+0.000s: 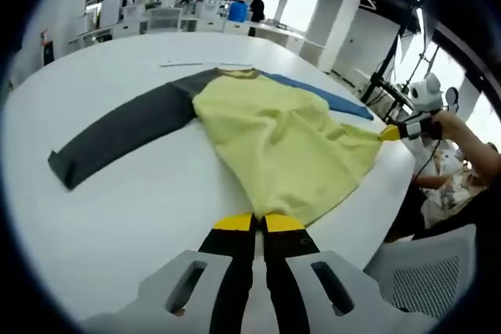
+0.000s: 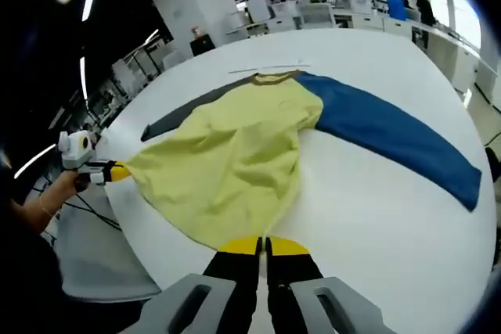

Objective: Fold the garment on the visible template until the final outline fits inside the template.

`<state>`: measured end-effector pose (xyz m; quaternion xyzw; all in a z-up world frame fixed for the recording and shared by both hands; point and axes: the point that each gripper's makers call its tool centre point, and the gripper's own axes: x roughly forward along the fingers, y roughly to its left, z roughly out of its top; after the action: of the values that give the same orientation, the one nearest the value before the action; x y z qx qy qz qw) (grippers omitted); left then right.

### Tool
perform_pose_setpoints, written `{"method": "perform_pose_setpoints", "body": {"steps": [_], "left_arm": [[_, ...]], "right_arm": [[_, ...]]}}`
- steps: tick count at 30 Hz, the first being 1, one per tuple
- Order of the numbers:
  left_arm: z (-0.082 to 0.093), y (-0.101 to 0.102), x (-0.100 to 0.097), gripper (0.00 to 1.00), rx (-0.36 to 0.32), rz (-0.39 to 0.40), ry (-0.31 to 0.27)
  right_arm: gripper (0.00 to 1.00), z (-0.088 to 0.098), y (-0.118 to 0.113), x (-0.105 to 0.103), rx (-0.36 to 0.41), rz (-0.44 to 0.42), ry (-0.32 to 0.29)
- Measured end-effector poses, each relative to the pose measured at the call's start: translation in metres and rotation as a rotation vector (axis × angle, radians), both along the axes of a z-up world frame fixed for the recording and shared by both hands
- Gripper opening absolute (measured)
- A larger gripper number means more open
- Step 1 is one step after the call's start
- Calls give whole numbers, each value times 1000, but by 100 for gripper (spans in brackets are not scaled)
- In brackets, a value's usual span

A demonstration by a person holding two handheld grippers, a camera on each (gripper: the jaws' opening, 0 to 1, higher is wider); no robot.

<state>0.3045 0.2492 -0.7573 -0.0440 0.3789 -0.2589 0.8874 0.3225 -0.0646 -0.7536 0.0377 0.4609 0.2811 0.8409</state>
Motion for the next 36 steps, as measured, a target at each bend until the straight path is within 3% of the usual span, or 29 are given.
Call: {"method": "perform_pose_setpoints", "body": {"steps": [17, 26, 36], "left_arm": [[-21, 15, -24, 0, -7, 65, 110], [-32, 14, -39, 0, -14, 83, 168], [-41, 17, -49, 0, 44, 58, 197]], "right_arm": [[0, -21, -15, -31, 8, -107, 67], [0, -18, -20, -37, -42, -141, 22], [0, -43, -23, -59, -108, -120, 114]]}}
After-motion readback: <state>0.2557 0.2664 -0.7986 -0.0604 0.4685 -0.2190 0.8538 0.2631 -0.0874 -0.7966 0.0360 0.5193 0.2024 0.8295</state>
